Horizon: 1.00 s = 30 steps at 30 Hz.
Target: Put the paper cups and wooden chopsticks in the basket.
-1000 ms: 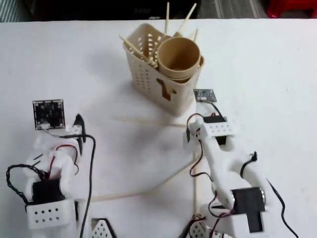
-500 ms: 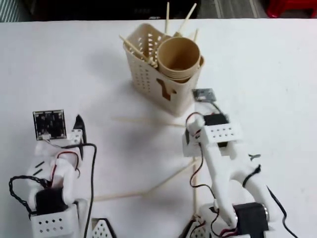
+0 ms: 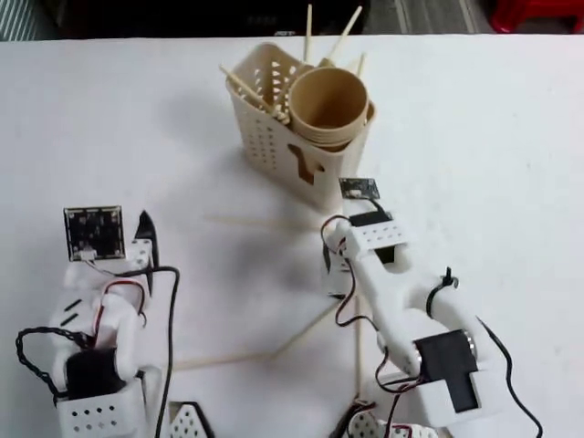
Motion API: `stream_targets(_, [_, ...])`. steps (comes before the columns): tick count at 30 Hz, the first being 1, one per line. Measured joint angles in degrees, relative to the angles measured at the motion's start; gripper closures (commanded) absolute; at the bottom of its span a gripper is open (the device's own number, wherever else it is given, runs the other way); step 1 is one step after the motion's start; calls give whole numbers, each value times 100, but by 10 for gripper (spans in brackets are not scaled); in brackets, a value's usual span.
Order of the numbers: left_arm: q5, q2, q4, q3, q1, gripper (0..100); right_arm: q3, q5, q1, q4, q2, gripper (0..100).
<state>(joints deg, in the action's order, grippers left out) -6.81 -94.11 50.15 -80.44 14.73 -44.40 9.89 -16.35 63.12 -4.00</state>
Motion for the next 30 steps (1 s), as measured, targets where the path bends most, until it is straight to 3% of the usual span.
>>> stream_targets(3, [-18, 0, 0, 0, 0, 842, 9, 18, 44, -88, 44, 794])
stream_targets(11, [-18, 0, 0, 0, 0, 842, -9, 18, 176, -378, 88, 981])
stream_targets(20, [-18, 0, 0, -35, 0, 842, 18, -369, 589, -422, 167, 980])
stream_targets(30, [-18, 0, 0, -97, 0, 842, 1099, -510, 1820, -589, 211, 980])
